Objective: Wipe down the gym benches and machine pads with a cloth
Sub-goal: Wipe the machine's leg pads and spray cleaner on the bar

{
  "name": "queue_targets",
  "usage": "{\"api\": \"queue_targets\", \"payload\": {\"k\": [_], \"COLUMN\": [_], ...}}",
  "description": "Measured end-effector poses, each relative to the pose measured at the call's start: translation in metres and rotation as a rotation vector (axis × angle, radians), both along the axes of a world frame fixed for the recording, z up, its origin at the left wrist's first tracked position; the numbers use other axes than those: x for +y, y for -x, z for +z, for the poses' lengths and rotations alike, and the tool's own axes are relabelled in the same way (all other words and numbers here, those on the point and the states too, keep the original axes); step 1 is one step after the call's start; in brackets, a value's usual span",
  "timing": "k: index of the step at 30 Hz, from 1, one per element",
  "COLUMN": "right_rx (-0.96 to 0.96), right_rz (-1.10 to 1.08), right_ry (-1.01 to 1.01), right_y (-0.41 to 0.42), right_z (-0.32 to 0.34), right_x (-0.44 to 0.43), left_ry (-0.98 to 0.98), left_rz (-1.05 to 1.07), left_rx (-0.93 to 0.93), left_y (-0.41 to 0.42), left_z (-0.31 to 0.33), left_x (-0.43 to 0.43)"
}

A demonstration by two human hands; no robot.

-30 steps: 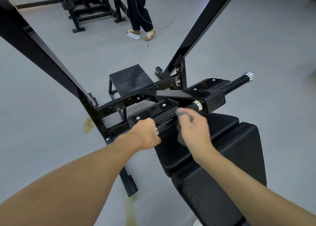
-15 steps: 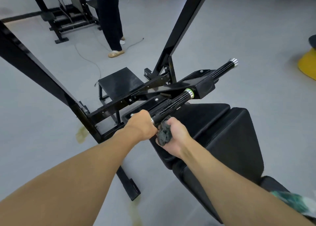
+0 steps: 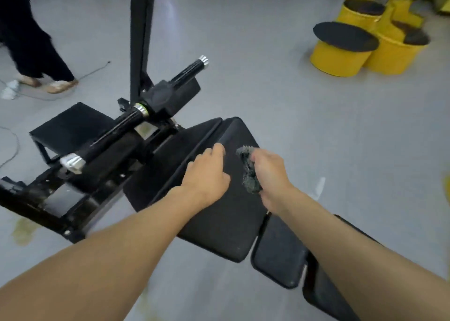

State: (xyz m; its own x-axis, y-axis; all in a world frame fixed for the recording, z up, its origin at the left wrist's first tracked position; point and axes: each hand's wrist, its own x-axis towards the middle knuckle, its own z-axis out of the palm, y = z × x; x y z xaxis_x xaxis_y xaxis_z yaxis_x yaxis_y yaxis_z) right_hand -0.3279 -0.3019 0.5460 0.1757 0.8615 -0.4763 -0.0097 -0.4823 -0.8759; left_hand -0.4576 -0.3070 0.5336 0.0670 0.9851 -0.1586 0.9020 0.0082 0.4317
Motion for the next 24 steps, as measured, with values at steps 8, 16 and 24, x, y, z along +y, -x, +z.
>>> {"api": "queue_targets", "payload": {"k": [8,16,24], "right_rx": [-0.131,-0.103,-0.124], "right_rz": [-0.250,-0.229,-0.115], "right_ry": [-0.036,0.021,0.053], "right_y": [-0.176,-0.232,-0.229], "right_z": [-0.027,-0.092,-0.127], "right_x": [-0.043,-0.069,-0.087], "left_ry": [0.306,0.207,0.052], "left_rz": [-0.226,0.080,0.150], "left_rx": [-0.255,-0.337,-0.354], "left_y": [-0.180,-0.255,-0.249], "left_z": [-0.078,-0.145,-0.162], "left_x": [-0.002,0.008,0.011]}}
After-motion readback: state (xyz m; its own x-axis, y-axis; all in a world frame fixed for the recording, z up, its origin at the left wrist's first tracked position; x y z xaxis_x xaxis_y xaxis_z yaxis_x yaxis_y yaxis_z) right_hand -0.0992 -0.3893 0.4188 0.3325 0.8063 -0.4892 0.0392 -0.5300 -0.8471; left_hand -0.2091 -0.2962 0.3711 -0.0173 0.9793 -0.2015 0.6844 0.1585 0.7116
